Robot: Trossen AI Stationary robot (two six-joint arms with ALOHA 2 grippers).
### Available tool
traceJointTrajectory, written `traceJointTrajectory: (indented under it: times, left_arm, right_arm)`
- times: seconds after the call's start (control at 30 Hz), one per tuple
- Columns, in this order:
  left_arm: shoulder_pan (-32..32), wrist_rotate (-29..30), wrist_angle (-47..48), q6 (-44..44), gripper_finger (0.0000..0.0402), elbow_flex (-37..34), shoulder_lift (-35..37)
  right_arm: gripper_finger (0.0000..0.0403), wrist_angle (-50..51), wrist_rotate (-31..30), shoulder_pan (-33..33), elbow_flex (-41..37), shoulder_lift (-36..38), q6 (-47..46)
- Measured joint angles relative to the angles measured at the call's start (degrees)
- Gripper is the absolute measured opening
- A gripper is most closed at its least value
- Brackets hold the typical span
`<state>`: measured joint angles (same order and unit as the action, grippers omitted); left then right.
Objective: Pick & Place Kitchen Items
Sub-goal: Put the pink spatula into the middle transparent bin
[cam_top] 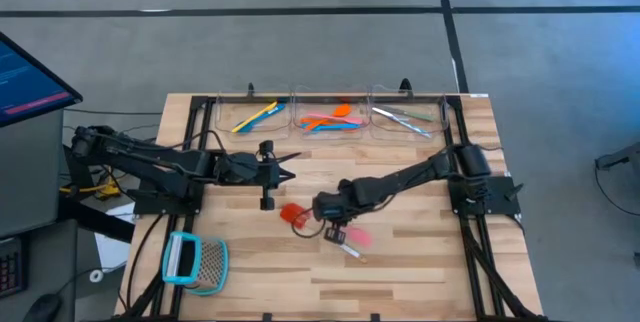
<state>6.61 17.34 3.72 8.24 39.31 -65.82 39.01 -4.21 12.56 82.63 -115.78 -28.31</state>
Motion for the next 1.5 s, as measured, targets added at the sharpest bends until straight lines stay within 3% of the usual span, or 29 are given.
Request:
traceJointTrajectory:
  times: [0.23,0.43,0.8,0.93,1.5]
  left_arm:
    - [0.0,-0.1,1.1,-2.2,0.0002,0.0,0.0]
    - [0.0,1.4,4.8,-2.1,0.0002,0.0,0.5]
    - [-0.3,2.2,8.9,-2.1,0.0002,0.0,4.8]
    - [-0.3,2.2,9.1,-2.1,0.0002,0.0,6.0]
    - [-0.3,2.3,10.4,-2.1,0.0002,0.0,8.2]
  right_arm:
    - [0.0000,7.7,1.7,-1.5,8.7,-4.4,2.0]
    - [0.0009,9.0,3.7,-1.5,9.4,-6.6,2.9]
    - [0.0114,8.7,4.5,-1.4,9.4,-6.4,3.4]
    - [0.0135,8.1,4.6,-1.4,9.4,-6.4,3.3]
    - [0.0135,7.7,4.6,-1.3,9.3,-9.9,-0.2]
